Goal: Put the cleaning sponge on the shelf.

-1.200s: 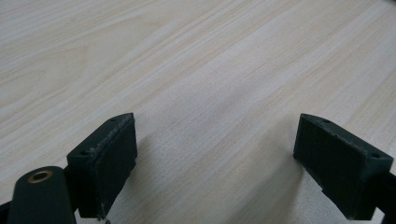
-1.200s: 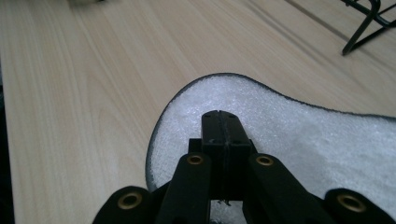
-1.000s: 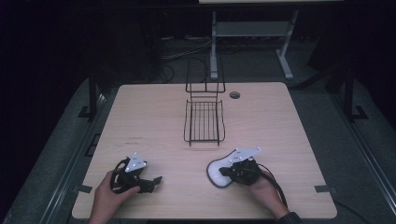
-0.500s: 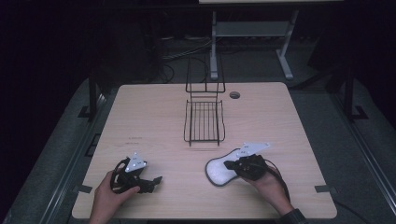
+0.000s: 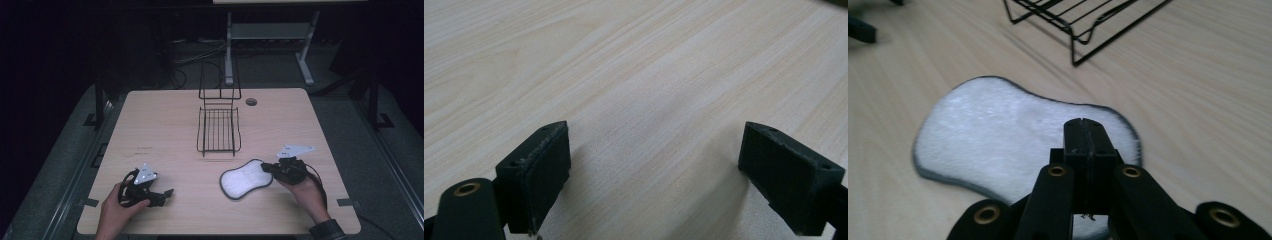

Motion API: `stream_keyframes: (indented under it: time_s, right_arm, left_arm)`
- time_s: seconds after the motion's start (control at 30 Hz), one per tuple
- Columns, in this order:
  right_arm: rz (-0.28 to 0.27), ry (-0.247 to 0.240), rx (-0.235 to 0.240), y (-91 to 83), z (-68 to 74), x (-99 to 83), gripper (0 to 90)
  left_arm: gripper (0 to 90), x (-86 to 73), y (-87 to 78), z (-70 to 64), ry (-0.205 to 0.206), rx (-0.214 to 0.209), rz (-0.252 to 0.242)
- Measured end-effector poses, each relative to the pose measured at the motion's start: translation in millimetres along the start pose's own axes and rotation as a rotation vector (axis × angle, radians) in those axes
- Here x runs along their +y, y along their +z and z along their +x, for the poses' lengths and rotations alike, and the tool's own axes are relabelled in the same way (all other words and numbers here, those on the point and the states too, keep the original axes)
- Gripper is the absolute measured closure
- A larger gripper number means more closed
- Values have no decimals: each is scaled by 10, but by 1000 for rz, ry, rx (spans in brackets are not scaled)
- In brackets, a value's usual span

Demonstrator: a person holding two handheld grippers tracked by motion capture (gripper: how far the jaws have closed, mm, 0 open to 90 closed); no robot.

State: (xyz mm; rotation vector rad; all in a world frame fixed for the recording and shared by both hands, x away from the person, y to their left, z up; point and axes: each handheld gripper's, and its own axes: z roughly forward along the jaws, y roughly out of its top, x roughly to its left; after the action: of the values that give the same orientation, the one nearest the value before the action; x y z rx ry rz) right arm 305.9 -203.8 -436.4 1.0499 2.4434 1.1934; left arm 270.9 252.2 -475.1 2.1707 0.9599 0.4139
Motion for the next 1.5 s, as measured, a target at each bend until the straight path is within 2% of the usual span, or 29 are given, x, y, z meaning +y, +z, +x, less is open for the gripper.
stream_keyframes:
  time_s: [0.17, 0.3, 0.37, 0.53, 0.57, 0.67, 0.97, 1.1, 1.23, 1.5]
  right_arm:
    - [6, 16, -20, 67, -156, 40, 899]
    - [10, 35, -16, 186, -264, 46, 899]
    - [37, 32, -17, 253, -292, 54, 899]
    - [50, 29, -11, 331, -303, 75, 899]
    - [66, 36, -3, 346, -296, 57, 899]
    - [66, 34, -1, 339, -297, 32, 899]
    - [93, 36, -13, 205, -219, -55, 899]
    - [89, 39, -12, 156, -174, -116, 899]
    - [98, 36, -22, 92, -106, -155, 899]
    - [100, 24, 5, -27, 66, -284, 899]
  left_arm:
    - [125, 0, 0, 1, 0, 0, 0]
    - [125, 0, 0, 0, 0, 0, 0]
    - [125, 0, 0, 0, 0, 0, 0]
    - [125, 0, 0, 0, 0, 0, 0]
    - [125, 0, 0, 0, 0, 0, 0]
    - [125, 0, 0, 0, 0, 0, 0]
    - [125, 0, 0, 1, 0, 0, 0]
    - [125, 0, 0, 0, 0, 0, 0]
    - [125, -1, 1, -2, -3, -1, -1]
    - [125, -2, 1, 0, 1, 0, 0]
